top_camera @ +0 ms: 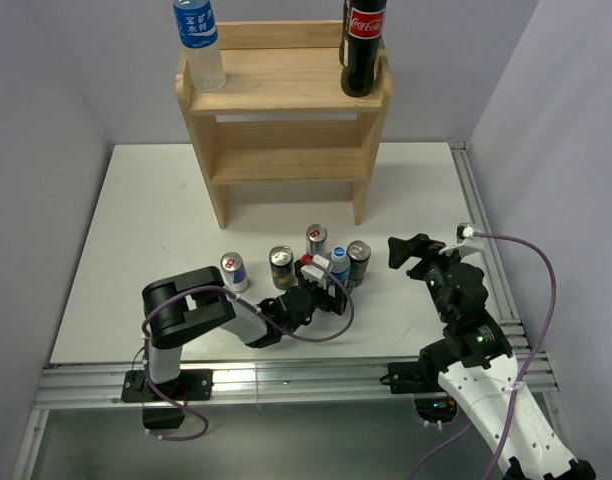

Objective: Place and organize the beverage onto the shelf

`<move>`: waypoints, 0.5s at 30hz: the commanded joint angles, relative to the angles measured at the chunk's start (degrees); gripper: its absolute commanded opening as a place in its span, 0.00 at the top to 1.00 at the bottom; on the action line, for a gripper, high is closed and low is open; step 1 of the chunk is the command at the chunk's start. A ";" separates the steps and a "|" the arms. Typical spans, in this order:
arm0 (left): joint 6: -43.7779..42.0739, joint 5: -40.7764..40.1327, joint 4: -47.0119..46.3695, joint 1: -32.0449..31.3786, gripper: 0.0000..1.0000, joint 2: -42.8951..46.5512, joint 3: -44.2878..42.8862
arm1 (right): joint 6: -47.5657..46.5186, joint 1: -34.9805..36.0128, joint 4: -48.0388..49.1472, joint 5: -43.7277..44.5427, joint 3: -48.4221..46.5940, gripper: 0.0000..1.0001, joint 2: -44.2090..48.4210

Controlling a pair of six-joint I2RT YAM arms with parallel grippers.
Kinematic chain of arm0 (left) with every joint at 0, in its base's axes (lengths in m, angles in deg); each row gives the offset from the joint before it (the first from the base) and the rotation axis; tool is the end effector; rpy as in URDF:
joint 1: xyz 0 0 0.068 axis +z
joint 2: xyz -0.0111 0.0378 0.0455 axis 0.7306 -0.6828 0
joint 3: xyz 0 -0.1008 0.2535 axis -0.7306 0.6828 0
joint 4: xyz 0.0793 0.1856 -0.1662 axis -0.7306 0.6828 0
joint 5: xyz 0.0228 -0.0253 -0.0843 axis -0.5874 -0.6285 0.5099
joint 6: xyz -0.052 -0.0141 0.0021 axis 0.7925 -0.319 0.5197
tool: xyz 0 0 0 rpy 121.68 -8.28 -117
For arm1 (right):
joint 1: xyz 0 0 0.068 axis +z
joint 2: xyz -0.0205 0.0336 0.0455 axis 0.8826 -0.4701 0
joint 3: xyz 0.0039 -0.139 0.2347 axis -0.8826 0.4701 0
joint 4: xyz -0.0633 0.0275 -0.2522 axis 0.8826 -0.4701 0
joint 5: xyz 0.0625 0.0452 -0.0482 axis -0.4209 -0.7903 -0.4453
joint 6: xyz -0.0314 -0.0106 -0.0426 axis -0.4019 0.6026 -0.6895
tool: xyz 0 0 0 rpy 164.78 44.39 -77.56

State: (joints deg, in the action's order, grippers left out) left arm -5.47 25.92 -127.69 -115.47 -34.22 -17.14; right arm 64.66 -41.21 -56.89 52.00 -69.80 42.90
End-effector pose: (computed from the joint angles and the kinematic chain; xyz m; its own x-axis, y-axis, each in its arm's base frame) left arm 0.1388 -0.3091 0.1315 -0.3035 -0.1201 -0.9452 0.5971 0.7491 -0.2869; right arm 0.1096 0.0334 0.2808 -0.1802 0.4159 -0.8914 -0.0724 0.8981 0.4337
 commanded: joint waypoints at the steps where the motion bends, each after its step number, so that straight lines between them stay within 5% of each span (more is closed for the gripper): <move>1: -1.17 -0.95 -4.69 0.50 0.11 -1.48 -2.17 | -0.28 0.34 2.61 -0.58 0.39 0.00 -0.71; 7: -1.35 -0.77 -4.69 1.47 0.48 -2.36 -2.36 | -0.28 0.34 2.61 -0.58 0.39 0.00 -0.89; 11: -1.17 -1.82 -3.90 1.56 0.90 -0.52 -1.13 | -0.28 0.34 2.87 -0.58 0.48 0.00 -0.89; 15: -1.17 -2.70 -1.88 1.38 1.00 1.94 0.02 | 0.16 0.43 3.22 -0.85 0.66 0.00 -1.06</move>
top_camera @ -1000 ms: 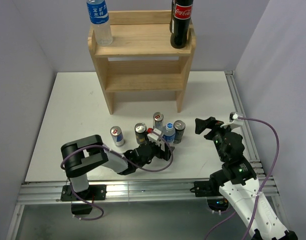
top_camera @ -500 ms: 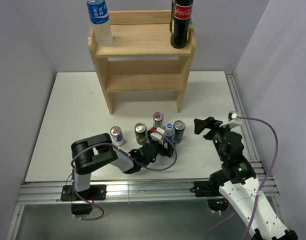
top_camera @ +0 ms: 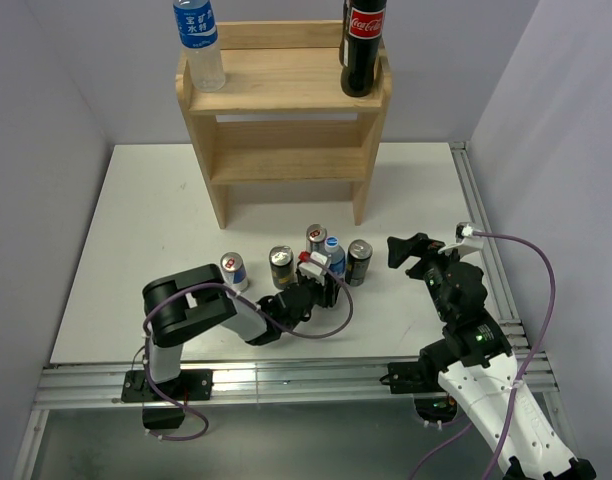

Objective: Place and organize the beverage onto the shelf

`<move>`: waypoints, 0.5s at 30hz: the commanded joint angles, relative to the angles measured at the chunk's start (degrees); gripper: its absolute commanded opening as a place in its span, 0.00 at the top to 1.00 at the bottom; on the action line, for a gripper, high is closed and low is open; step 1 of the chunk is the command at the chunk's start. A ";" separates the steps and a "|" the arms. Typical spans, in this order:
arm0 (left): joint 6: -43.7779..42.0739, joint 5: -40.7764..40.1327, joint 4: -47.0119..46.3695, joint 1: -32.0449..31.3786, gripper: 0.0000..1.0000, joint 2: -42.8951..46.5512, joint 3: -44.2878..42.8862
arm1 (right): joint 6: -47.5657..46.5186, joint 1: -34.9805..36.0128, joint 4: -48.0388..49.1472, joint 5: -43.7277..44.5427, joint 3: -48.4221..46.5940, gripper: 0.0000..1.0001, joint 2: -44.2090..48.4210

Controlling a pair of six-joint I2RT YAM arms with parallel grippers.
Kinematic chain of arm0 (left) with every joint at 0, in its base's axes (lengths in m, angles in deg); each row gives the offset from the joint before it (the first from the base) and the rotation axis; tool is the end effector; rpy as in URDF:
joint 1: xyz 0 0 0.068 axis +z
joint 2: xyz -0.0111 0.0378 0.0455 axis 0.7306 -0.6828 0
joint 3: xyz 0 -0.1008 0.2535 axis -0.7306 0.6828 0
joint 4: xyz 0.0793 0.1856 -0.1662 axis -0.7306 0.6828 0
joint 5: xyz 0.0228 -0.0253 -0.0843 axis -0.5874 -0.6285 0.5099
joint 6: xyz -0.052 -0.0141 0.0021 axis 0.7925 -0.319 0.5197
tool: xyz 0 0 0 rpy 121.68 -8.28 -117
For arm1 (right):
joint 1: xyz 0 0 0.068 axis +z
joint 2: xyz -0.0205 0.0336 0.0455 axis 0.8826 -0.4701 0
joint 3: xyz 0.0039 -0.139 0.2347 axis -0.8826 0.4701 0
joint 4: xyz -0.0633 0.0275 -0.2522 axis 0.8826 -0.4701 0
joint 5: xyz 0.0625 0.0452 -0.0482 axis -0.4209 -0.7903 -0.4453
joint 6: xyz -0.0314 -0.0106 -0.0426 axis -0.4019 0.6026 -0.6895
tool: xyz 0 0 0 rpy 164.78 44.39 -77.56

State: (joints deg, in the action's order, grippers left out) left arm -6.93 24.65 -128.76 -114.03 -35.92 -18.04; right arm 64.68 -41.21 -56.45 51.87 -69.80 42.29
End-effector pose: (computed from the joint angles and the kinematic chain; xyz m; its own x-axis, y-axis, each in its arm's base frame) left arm 0.1488 -0.3090 0.1277 -0.2780 -0.1171 -0.9534 0.5701 0.7787 -0.2619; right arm 0.1113 0.0341 0.2806 -0.1837 0.4152 -0.8910 -0.0731 0.8982 0.4336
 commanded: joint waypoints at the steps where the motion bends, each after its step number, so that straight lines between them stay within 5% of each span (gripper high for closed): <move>1: 0.29 -1.70 -0.55 -0.15 1.00 4.69 1.61 | 0.22 0.34 3.05 -0.80 0.74 0.00 -0.36; 15: -3.30 -5.65 36.09 -2.43 1.00 29.04 -9.27 | 0.05 0.34 2.70 -0.19 0.66 0.00 0.96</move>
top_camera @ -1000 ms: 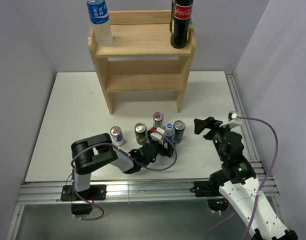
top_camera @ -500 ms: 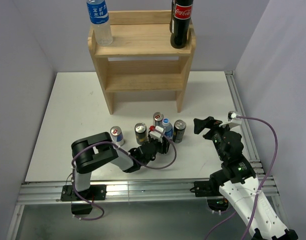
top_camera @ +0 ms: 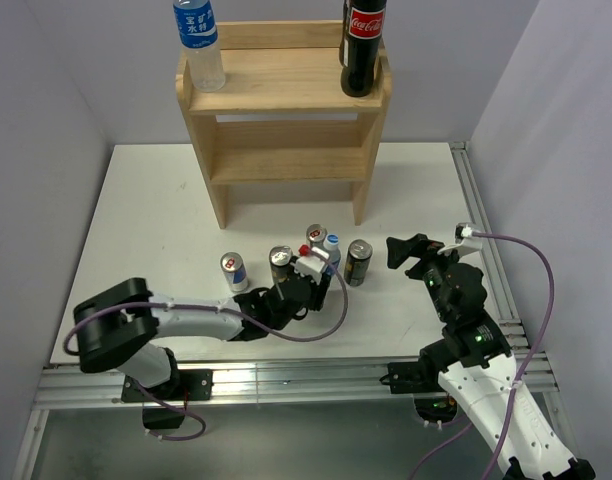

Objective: Place and organize the beverage onto the shelf

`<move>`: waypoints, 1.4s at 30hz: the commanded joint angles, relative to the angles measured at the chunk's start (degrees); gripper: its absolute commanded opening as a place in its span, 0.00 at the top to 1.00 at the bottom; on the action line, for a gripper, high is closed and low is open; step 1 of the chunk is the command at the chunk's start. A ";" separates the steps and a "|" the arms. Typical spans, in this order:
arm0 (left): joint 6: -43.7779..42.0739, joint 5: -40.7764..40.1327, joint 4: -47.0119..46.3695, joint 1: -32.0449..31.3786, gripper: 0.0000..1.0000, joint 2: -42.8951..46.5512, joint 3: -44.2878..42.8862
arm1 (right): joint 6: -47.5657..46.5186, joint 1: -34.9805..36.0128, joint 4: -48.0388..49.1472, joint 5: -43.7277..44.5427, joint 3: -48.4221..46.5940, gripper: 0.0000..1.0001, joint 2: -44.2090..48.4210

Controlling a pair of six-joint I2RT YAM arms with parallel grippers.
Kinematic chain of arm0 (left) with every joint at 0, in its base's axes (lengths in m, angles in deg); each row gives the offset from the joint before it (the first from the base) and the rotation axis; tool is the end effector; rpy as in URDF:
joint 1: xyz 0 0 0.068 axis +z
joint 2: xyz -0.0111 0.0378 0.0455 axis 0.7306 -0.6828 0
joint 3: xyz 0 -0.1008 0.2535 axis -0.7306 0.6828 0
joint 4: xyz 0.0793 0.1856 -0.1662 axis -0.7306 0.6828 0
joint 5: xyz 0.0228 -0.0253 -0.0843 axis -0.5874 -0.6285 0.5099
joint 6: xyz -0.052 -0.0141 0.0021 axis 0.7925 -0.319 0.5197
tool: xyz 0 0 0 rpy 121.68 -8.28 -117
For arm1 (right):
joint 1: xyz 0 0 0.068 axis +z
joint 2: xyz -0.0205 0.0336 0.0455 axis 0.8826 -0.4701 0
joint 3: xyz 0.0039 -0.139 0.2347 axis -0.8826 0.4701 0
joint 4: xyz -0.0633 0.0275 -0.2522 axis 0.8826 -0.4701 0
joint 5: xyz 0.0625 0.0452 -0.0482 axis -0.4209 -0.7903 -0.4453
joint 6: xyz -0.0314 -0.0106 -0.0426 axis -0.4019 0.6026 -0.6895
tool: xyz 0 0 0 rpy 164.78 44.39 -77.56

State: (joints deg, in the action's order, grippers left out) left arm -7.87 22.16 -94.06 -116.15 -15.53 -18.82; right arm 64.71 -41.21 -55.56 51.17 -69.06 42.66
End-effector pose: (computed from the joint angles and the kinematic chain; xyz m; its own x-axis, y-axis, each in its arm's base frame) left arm 0.1277 -0.2853 0.1810 -0.3412 0.1068 -0.9339 0.5570 0.8233 -0.1093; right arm 0.1114 0.0346 0.2784 -0.1818 0.4176 -0.8902 -0.0873 0.8949 0.4376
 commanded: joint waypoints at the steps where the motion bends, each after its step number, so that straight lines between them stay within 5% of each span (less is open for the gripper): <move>1: -3.15 -3.51 3.49 -0.31 1.00 10.57 -11.54 | 0.03 0.34 1.89 0.51 -0.09 0.00 0.59; 12: -13.00 -4.31 20.10 6.36 1.00 12.00 -38.07 | 0.20 0.34 2.24 0.86 0.00 0.00 0.85; 27: -24.25 0.18 31.89 21.13 1.00 -1.27 -77.11 | 0.29 0.34 1.72 1.48 0.09 0.00 1.90; 42: -27.86 -2.02 29.08 25.79 1.00 -6.28 -85.04 | 0.20 0.34 1.54 1.83 0.00 0.00 1.73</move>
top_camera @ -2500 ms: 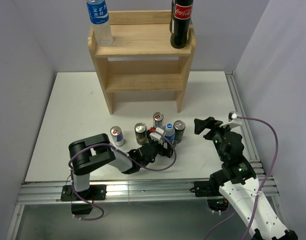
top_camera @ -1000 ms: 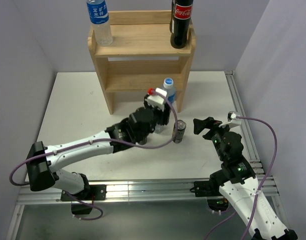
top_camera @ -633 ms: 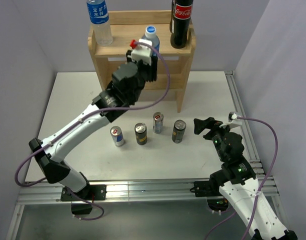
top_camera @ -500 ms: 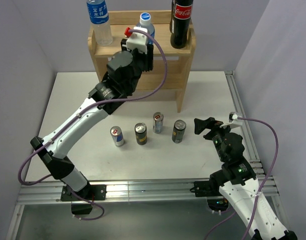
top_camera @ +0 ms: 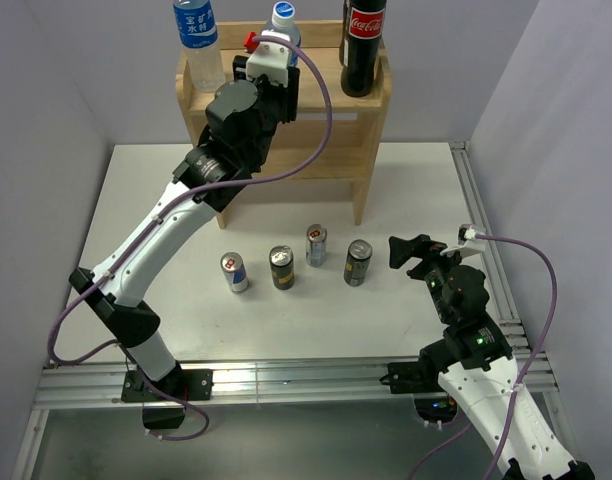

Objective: Place and organize the beverage onto the shelf

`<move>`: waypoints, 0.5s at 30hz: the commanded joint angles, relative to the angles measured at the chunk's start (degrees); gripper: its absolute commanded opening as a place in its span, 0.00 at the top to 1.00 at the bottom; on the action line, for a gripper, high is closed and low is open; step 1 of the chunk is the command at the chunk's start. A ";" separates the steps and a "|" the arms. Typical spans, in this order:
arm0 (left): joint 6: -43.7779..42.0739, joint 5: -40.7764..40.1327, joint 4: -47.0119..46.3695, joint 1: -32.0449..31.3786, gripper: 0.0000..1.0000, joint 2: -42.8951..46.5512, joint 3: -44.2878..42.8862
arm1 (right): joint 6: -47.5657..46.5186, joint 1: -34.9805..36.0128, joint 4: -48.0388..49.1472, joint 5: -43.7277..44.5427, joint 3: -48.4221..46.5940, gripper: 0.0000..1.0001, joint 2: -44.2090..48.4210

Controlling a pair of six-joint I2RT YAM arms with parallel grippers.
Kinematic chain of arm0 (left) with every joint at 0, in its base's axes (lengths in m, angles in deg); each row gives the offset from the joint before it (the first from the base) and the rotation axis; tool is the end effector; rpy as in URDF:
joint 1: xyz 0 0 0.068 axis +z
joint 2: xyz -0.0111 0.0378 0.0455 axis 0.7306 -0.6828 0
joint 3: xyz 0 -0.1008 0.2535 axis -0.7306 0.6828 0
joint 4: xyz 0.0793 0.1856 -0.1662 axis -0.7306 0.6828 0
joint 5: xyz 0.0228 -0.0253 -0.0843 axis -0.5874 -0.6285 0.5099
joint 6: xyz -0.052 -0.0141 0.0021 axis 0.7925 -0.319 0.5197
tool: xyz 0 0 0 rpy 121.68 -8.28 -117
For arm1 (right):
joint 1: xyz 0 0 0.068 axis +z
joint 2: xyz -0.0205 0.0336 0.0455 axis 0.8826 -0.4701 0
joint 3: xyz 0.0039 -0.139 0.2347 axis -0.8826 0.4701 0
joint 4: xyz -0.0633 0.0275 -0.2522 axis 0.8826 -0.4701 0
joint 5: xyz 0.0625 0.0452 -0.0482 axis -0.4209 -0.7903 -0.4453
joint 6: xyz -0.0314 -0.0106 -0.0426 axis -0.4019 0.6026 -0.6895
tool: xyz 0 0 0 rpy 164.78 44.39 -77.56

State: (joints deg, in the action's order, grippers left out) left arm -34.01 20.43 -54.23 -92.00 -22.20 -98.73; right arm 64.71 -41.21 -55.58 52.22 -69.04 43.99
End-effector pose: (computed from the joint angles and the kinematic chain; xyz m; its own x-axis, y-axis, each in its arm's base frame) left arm 0.2649 -0.2385 0.5401 0.1506 -0.0039 -0.9886 0.2081 0.9777 0.0279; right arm 0.1079 0.0326 0.2805 -0.1546 0.4260 -0.8914 -0.0806 0.8938 0.4411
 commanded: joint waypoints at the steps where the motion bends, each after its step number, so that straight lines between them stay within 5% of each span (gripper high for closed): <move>1: -1.63 -0.29 -10.91 2.77 1.00 -0.05 -5.31 | 0.29 0.34 1.65 0.78 -0.11 0.00 0.48; 15: 1.18 -0.38 -14.25 9.28 1.00 -4.01 -5.93 | 0.29 0.34 1.74 1.22 -0.02 0.00 0.31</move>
State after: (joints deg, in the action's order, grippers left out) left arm -33.73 19.95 -58.54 -83.58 -27.60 -100.57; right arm 64.73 -41.21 -55.60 52.31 -69.04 44.03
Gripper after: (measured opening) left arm 0.574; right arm 0.999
